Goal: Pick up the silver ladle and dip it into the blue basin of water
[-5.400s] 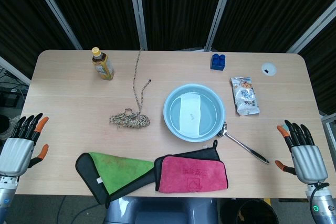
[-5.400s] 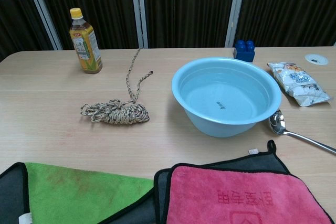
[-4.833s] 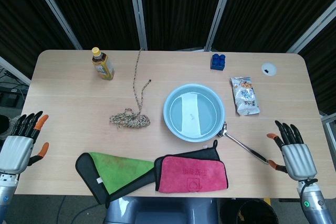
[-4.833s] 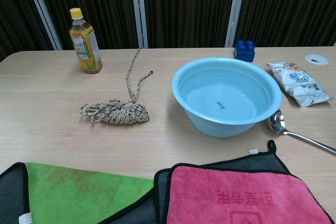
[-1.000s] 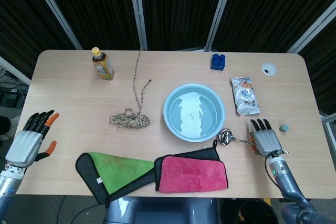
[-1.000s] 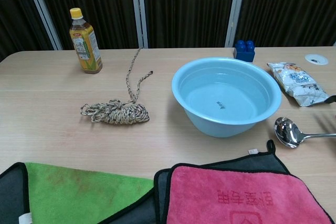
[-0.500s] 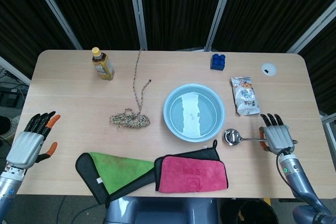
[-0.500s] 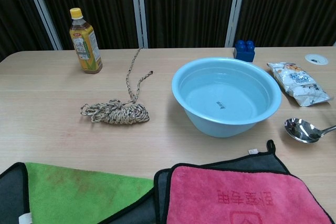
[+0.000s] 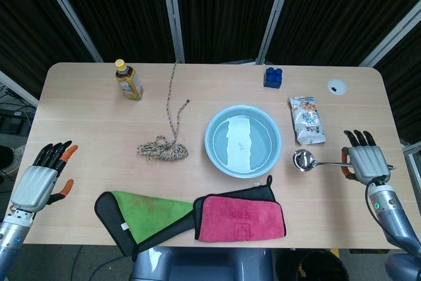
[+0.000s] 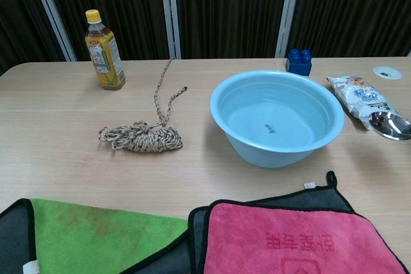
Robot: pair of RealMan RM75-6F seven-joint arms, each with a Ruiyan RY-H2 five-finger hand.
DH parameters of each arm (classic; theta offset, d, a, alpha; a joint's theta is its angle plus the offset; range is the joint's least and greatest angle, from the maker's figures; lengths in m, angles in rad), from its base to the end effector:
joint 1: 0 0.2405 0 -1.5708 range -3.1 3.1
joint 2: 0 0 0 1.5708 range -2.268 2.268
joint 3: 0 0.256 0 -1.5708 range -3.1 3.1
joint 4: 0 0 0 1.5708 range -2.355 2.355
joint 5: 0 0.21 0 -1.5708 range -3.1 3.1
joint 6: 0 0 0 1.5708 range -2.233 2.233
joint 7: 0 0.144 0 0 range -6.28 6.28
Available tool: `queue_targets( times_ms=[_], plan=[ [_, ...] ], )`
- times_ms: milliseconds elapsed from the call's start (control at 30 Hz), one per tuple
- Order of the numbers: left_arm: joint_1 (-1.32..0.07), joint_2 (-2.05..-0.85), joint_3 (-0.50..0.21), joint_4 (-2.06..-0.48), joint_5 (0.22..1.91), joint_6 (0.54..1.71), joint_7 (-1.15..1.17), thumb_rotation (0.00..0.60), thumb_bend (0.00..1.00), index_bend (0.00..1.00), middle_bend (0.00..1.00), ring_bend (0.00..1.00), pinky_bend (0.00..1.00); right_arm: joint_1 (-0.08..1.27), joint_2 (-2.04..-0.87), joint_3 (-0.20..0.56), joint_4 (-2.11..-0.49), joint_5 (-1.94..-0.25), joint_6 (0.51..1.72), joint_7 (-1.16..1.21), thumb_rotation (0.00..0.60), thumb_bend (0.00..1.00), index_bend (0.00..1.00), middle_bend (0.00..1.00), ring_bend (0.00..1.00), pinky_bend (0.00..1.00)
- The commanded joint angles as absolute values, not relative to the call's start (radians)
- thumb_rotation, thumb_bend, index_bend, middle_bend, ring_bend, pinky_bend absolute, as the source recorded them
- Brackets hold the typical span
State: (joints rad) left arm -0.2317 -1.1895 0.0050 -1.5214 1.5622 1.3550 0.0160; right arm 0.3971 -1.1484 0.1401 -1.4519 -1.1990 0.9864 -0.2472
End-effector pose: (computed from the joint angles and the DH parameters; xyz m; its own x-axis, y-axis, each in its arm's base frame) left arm -0.2984 0.2137 0.1168 0.4593 0.1168 0.8806 0.8790 -0.2024 -0.4317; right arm -0.3223 -0.2981 0.1366 0.6206 -0.2493 0.7434 -0.7727 -0.0331 0.6340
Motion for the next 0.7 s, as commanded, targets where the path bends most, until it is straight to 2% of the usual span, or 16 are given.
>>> queue_targets(
  times_ms=[33, 400, 700],
  plan=[
    [-0.235, -1.193, 0.004, -1.523, 1.560, 1.351, 0.022, 0.600, 0.44, 0.00, 0.00, 0.00, 0.00, 0.405, -1.120, 0.150, -1.482, -1.188, 0.989, -0.254, 0.600, 0.44, 0.71, 0.07, 0.00, 0.00],
    [-0.242, -1.198, 0.002, -1.525, 1.556, 1.340, 0.028, 0.600, 0.44, 0.00, 0.00, 0.00, 0.00, 0.435, -1.069, 0.149, -1.597, -1.133, 0.995, -0.375, 0.600, 0.44, 0.72, 0.09, 0.00, 0.00],
    [-0.236, -1.189, 0.008, -1.525, 1.564, 1.352, 0.013, 0.600, 0.44, 0.00, 0.00, 0.00, 0.00, 0.443, -1.097, 0.139, -1.618, -1.143, 1.037, -0.408, 0.600, 0.44, 0.72, 0.09, 0.00, 0.00]
  ],
)
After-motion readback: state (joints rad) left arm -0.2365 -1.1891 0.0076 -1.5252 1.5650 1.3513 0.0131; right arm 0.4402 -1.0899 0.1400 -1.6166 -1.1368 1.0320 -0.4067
